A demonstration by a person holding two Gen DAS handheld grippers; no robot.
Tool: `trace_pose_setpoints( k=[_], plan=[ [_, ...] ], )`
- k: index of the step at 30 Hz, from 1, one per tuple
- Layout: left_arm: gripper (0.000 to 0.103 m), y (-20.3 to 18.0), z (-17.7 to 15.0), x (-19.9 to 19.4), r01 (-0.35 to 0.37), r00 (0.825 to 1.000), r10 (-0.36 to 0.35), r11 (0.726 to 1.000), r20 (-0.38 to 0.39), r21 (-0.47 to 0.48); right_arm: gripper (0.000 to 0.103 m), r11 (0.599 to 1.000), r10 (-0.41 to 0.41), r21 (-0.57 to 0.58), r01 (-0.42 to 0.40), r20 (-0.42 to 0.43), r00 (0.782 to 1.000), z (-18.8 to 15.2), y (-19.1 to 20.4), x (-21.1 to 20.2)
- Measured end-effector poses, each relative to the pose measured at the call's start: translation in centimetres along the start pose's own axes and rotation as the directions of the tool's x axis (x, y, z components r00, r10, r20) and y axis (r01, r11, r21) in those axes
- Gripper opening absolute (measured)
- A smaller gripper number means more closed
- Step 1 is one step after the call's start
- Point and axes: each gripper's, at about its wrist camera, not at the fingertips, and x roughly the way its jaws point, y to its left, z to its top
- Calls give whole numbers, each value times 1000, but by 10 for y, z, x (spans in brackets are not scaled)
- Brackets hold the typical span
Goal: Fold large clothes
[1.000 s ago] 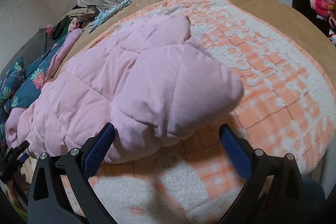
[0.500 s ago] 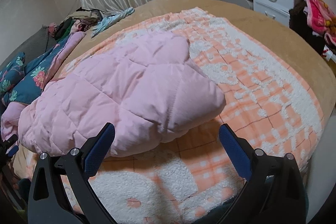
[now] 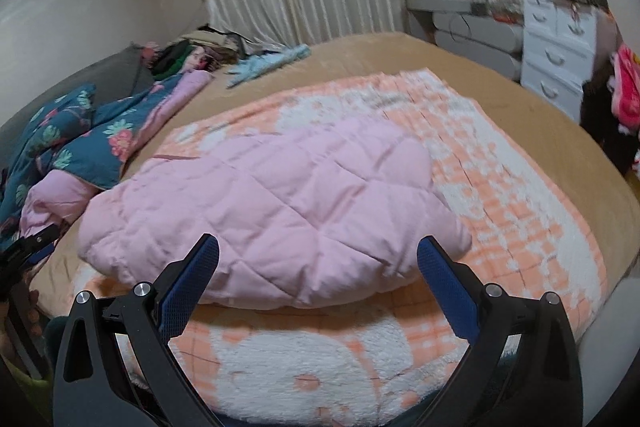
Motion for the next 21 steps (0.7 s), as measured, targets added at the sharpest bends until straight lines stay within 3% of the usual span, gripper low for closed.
trace_pose_setpoints(
  k=[10,21],
  plan=[
    [94,-36,-7,-9,51,999,-52,997,14,61,99,995,35,-97,-27,72,997,2,30,-36],
    [94,-63,-28,-8,87,996,-88,989,2,119,99,991,31,-135,-16,109,994,-13,41,-44]
  ],
)
